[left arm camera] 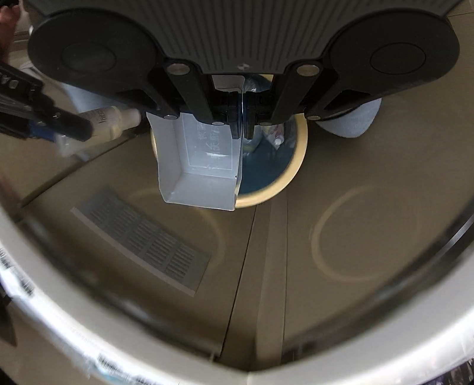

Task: Collect trash
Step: 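Carry the box in the left tool and bottle in the right tool down over the bin, then open the left tool dropping the box while the right tool drops the bottle into the bin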

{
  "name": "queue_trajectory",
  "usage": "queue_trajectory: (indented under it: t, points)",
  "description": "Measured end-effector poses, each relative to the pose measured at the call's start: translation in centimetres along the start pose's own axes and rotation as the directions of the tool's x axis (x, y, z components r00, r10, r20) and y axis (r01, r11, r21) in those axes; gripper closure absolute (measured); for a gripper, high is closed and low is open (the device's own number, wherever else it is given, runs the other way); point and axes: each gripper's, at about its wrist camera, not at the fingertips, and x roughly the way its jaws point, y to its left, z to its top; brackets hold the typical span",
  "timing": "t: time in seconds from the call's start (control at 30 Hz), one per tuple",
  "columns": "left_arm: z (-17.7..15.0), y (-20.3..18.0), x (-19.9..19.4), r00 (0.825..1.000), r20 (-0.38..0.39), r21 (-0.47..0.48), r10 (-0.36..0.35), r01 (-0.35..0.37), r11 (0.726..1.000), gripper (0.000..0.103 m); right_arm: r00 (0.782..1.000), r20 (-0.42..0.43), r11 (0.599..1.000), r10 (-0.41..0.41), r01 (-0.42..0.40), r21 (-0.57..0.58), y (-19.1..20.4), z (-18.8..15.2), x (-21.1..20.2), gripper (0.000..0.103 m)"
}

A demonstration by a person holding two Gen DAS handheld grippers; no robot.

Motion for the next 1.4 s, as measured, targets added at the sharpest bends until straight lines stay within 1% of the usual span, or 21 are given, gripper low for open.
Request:
queue_trajectory:
  t: [0.13, 0.27, 0.3, 0.43, 0.73, 0.83, 1.4]
  points:
    - [-0.2, 0.0, 3.8, 0.998, -0.059, 0.025, 0.019, -0.018, 1.000, 0.102, 1.000, -0.028, 1.000, -0.011, 0.010, -0.011, -0.3, 0.0, 1.8, 0.066]
    - [-0.2, 0.1, 7.7, 0.991, -0.134, 0.025, -0.002, 0.005, 1.000, 0.102, 0.998, -0.053, 0.999, -0.018, 0.017, -0.027, -0.4, 0.2, 3.7, 0.066]
    - [-0.2, 0.1, 8.5, 0.989, -0.150, 0.027, 0.003, 0.001, 1.000, 0.102, 0.998, -0.057, 0.999, -0.018, 0.016, -0.035, -0.5, 0.3, 4.3, 0.065]
    - [0.0, -0.8, 10.9, 0.985, -0.169, 0.076, 0.034, -0.022, 0.997, 0.102, 0.996, -0.088, 0.998, -0.033, 0.028, -0.057, -0.5, 0.3, 6.7, 0.065]
    - [-1.0, -2.4, 14.6, 0.973, -0.213, 0.154, 0.094, -0.062, 0.986, 0.103, 0.987, -0.146, 0.997, -0.069, 0.062, -0.048, -1.7, 0.1, 10.6, 0.065]
    - [-0.6, -3.3, 16.0, 0.969, -0.218, 0.180, 0.117, -0.078, 0.981, 0.103, 0.984, -0.162, 0.997, -0.076, 0.070, -0.038, -2.3, -0.1, 11.7, 0.065]
    - [-0.9, -4.5, 20.3, 0.947, -0.288, 0.254, 0.139, -0.064, 0.965, 0.103, 0.969, -0.237, 0.997, -0.071, 0.077, 0.015, -4.1, -0.6, 16.0, 0.065]
